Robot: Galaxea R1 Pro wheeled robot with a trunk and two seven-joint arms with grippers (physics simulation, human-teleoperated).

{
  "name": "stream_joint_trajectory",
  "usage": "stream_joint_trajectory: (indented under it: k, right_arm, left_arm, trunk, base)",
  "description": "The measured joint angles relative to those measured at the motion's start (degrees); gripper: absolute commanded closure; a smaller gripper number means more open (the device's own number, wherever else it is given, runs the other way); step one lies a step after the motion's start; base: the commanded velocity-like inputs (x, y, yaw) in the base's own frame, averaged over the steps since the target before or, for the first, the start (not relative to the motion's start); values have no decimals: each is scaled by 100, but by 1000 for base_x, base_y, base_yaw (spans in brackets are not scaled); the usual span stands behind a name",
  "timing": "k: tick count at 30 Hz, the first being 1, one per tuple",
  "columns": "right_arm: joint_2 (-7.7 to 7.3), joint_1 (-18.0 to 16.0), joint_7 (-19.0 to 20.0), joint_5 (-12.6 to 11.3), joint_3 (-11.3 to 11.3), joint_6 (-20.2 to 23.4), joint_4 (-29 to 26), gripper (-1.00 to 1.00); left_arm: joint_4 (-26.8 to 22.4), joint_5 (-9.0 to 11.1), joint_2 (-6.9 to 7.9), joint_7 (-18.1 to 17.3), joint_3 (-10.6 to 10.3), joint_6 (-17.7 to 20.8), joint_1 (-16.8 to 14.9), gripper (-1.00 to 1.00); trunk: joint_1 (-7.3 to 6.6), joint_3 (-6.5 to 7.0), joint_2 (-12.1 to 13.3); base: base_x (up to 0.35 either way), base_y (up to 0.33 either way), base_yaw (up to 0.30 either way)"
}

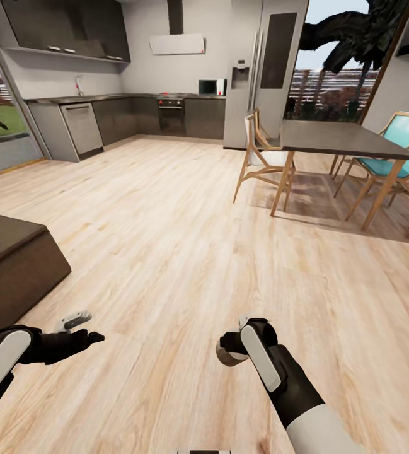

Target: Place each of the two pumpkins and all three candles from the living room inside a cabinet in the living room (use any cabinet), then make sure every cabinet is closed, and position the cauldron so it is next to a table in the living room.

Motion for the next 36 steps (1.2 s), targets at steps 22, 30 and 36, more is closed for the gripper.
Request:
stream_joint_trajectory:
  k: [22, 30, 36]
  right_arm:
    - [41, 5, 17, -24, 47, 9, -10, 100]
    - [148, 9, -8, 4, 119, 2, -9, 100]
    - [156, 9, -14, 12, 353, -24, -2, 100]
  left_arm:
    - [0, -3, 5, -2, 7, 0, -1, -100]
    - [0, 8, 2, -4, 8, 0, -1, -100]
    - [-1, 14, 2, -6, 8, 0, 2, -100]
  trunk:
    - [-485, 324, 882]
    - [-662, 468, 1203]
    - [-773, 558, 1405]
  base:
    - [-256, 0, 203]
    - [-91, 0, 280]
    - [-4, 0, 283]
